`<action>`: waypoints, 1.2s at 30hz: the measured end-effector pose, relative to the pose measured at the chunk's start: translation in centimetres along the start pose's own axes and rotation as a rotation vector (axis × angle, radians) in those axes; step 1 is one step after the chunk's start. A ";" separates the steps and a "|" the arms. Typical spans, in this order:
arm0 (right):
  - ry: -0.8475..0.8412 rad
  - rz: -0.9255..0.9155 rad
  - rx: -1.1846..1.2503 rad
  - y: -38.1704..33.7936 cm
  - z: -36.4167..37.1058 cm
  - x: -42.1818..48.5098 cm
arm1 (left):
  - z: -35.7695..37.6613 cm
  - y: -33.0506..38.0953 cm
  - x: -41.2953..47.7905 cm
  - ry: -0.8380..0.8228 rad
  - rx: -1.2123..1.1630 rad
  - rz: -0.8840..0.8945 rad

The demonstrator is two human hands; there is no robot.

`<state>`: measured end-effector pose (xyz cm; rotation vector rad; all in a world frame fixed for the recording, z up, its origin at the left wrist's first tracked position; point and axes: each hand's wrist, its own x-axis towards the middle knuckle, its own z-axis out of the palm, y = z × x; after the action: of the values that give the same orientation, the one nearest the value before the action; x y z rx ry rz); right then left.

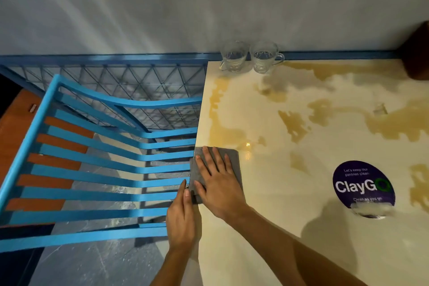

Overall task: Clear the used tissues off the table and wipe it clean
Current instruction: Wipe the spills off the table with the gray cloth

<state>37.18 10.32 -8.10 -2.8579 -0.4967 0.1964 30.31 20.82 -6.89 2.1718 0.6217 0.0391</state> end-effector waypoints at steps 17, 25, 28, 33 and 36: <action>-0.124 0.101 0.071 -4.3 0.8 -7.0 | -1.3 1.0 1.4 -0.138 -0.356 -0.135; -0.048 0.179 0.062 -0.8 -0.9 1.5 | 1.1 5.1 8.0 -0.156 -0.320 -0.039; -0.023 0.212 0.059 0.9 -1.3 4.5 | 2.2 6.4 10.3 -0.201 -0.316 0.021; 0.002 0.226 0.037 3.4 -2.0 8.8 | 3.8 5.4 11.7 -0.268 -0.180 0.179; 0.009 0.218 0.044 3.5 -1.8 7.7 | 3.8 5.5 11.5 -0.241 -0.083 0.241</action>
<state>45.76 9.38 -7.98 -2.8646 -0.1763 0.2286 43.61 20.39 -7.31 2.1181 0.2172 -0.0666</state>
